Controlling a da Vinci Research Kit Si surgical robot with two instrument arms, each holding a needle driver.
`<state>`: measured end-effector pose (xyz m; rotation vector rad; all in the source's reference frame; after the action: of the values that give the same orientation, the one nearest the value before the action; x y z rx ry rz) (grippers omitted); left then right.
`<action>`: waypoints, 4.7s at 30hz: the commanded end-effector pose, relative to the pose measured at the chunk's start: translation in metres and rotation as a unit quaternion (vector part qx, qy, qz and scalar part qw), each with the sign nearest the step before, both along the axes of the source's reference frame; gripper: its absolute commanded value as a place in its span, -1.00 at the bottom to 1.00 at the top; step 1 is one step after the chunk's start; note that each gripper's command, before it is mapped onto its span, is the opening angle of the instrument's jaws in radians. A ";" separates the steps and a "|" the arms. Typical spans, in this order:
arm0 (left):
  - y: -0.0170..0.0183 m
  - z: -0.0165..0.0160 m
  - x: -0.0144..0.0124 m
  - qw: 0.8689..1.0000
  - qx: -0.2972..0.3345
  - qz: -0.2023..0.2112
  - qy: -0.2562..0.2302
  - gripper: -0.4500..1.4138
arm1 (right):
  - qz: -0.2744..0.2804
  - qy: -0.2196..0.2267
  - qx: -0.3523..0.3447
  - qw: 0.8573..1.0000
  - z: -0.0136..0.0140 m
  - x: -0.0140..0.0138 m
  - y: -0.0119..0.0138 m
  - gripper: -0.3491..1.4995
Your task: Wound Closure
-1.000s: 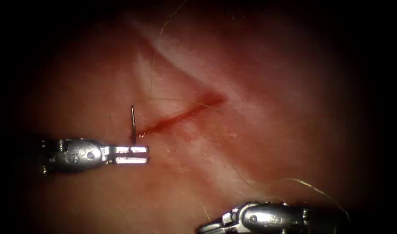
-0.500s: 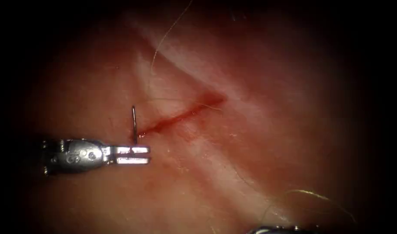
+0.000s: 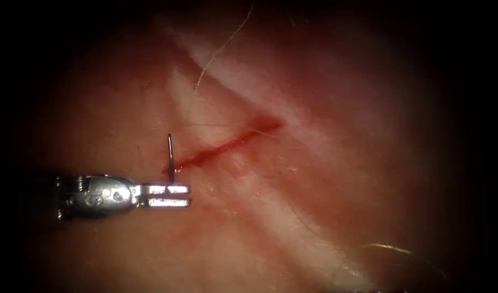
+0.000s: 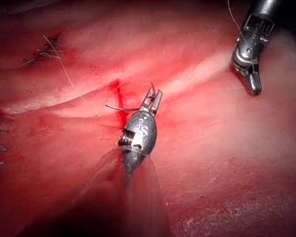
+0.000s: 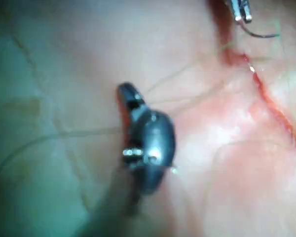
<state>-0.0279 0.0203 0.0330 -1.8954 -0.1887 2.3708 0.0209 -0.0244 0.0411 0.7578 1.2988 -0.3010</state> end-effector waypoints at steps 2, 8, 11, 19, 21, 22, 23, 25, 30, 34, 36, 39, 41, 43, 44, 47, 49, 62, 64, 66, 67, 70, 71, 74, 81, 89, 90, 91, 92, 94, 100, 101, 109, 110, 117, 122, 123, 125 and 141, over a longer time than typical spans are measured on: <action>-0.0001 0.0006 -0.0005 1.000 0.000 0.000 -0.001 -1.00 | 0.005 0.018 0.009 1.000 0.0002 0.0009 -0.0001 -1.00; -0.0001 0.0005 -0.0004 1.000 0.000 0.001 -0.001 -1.00 | 0.097 0.016 -0.032 0.995 0.0003 0.0001 0.0039 0.53; -0.0002 0.0005 -0.0002 1.000 0.000 0.001 -0.001 -1.00 | 0.128 0.007 -0.059 0.990 0.0004 -0.0015 0.0074 0.73; -0.0002 0.0005 -0.0001 1.000 0.000 0.002 -0.001 -1.00 | 0.141 -0.039 -0.119 0.982 0.0028 -0.0047 0.0143 0.76; -0.0002 0.0005 -0.0001 1.000 0.000 0.002 -0.001 -1.00 | 0.143 -0.045 -0.122 0.981 0.0035 -0.0047 0.0151 0.71; -0.0002 0.0005 -0.0001 1.000 0.000 0.002 -0.001 -1.00 | 0.146 -0.045 -0.129 0.980 0.0041 -0.0045 0.0156 0.71; -0.0002 0.0005 -0.0001 1.000 0.000 0.002 -0.001 -1.00 | 0.150 -0.048 -0.131 0.979 0.0045 -0.0043 0.0159 0.71; -0.0002 0.0005 -0.0001 1.000 0.000 0.002 -0.001 -1.00 | 0.168 -0.053 -0.134 0.975 0.0058 -0.0031 0.0169 0.69; -0.0002 0.0005 0.0000 1.000 0.000 0.002 -0.002 -1.00 | 0.197 -0.035 -0.132 0.971 0.0072 -0.0006 0.0181 0.69; -0.0002 0.0005 0.0001 1.000 0.000 0.002 -0.002 -1.00 | 0.190 -0.026 -0.127 0.973 0.0067 -0.0006 0.0190 0.69; -0.0001 0.0006 0.0000 1.000 0.000 0.002 -0.002 -1.00 | 0.180 -0.014 -0.118 0.977 0.0065 -0.0010 0.0195 0.69; -0.0002 0.0005 0.0000 1.000 0.000 0.002 -0.002 -1.00 | 0.127 0.025 -0.091 0.987 0.0061 -0.0024 0.0196 0.69; -0.0002 0.0005 0.0000 1.000 0.000 0.002 -0.002 -1.00 | 0.086 0.037 -0.055 0.994 0.0059 -0.0039 0.0198 0.69; -0.0002 0.0005 0.0000 1.000 0.000 0.002 -0.002 -1.00 | 0.051 0.041 -0.041 0.997 0.0056 -0.0055 0.0199 0.67; -0.0002 0.0005 0.0001 1.000 0.000 0.002 -0.002 -1.00 | 0.034 0.038 -0.035 0.998 0.0054 -0.0064 0.0201 0.67; -0.0002 0.0005 0.0001 1.000 0.000 0.002 -0.002 -1.00 | 0.001 0.036 -0.030 0.999 0.0046 -0.0092 0.0213 0.67; -0.0001 0.0005 0.0000 1.000 0.000 0.002 -0.002 -1.00 | -0.002 0.034 -0.034 0.999 0.0039 -0.0113 0.0227 0.67; -0.0001 0.0006 0.0000 1.000 0.000 0.002 -0.002 -1.00 | 0.030 -0.021 -0.088 0.995 0.0036 -0.0145 0.0296 0.65; -0.0001 0.0006 -0.0001 1.000 0.000 0.002 -0.001 -1.00 | 0.056 -0.022 -0.098 0.993 0.0040 -0.0125 0.0298 0.65; -0.0001 0.0007 -0.0002 1.000 0.000 0.001 -0.001 -1.00 | 0.073 -0.019 -0.093 0.993 0.0043 -0.0114 0.0299 0.65; -0.0002 0.0007 -0.0002 1.000 0.000 0.001 -0.001 -1.00 | 0.112 -0.010 -0.083 0.990 0.0048 -0.0088 0.0299 0.65; -0.0002 0.0007 -0.0002 1.000 0.000 0.001 -0.001 -1.00 | 0.130 0.000 -0.075 0.989 0.0052 -0.0065 0.0297 0.64; -0.0002 0.0007 -0.0002 1.000 0.000 0.001 -0.001 -1.00 | 0.143 0.020 -0.066 0.987 0.0057 -0.0037 0.0288 0.62; -0.0002 0.0007 0.0001 1.000 0.000 0.002 -0.002 -1.00 | 0.158 0.045 -0.064 0.984 0.0073 0.0010 0.0263 0.49; 0.0002 0.0011 0.0004 1.000 0.002 0.001 -0.001 -1.00 | 0.151 0.055 -0.084 0.983 0.0118 0.0061 0.0225 0.47; 0.0001 0.0010 0.0004 1.000 0.002 0.000 0.000 -1.00 | 0.156 0.061 -0.097 0.981 0.0146 0.0079 0.0209 0.42; 0.0001 0.0010 0.0004 1.000 0.002 0.000 0.000 -1.00 | 0.158 0.063 -0.096 0.981 0.0146 0.0080 0.0208 0.42; 0.0001 0.0010 0.0004 1.000 0.002 0.000 0.000 -1.00 | 0.158 0.063 -0.096 0.981 0.0146 0.0080 0.0208 0.42; 0.0001 0.0010 0.0004 1.000 0.002 0.000 0.000 -1.00 | 0.160 0.065 -0.096 0.980 0.0144 0.0082 0.0207 0.42; 0.0001 0.0010 0.0004 1.000 0.002 0.000 0.000 -1.00 | 0.164 0.070 -0.094 0.980 0.0140 0.0088 0.0203 0.36; 0.0001 0.0010 0.0004 1.000 0.002 0.001 0.000 -1.00 | 0.180 0.075 -0.066 0.979 0.0127 0.0106 0.0195 0.36; 0.0001 0.0010 0.0004 1.000 0.002 0.001 0.000 -1.00 | 0.179 0.076 -0.065 0.979 0.0126 0.0109 0.0195 0.36; 0.0000 0.0010 0.0005 1.000 0.005 -0.001 0.001 -1.00 | 0.164 0.065 -0.018 0.984 0.0129 0.0118 0.0194 -1.00; 0.0000 0.0010 0.0006 1.000 0.005 -0.001 0.001 -1.00 | 0.165 0.066 -0.014 0.984 0.0131 0.0117 0.0197 -1.00; 0.0000 0.0010 0.0005 1.000 0.005 -0.001 0.001 -1.00 | 0.172 0.045 -0.016 0.984 0.0139 0.0108 0.0202 -1.00; 0.0000 0.0010 0.0005 1.000 0.005 -0.001 0.001 -1.00 | 0.159 0.035 -0.021 0.986 0.0132 0.0105 0.0196 -1.00; 0.0000 0.0010 0.0005 1.000 0.005 -0.001 0.001 -1.00 | 0.154 0.033 -0.023 0.987 0.0128 0.0105 0.0193 -1.00; 0.0000 0.0010 0.0006 1.000 0.005 -0.001 0.001 -1.00 | 0.143 0.030 -0.026 0.989 0.0122 0.0103 0.0186 -1.00; 0.0000 0.0010 0.0004 1.000 0.004 -0.001 0.001 -1.00 | 0.104 0.017 -0.047 0.993 0.0068 0.0067 0.0125 -1.00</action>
<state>-0.0270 0.0203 0.0333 -1.8867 -0.1953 2.3667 0.0268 -0.0119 0.0474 0.5355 1.3719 -0.2035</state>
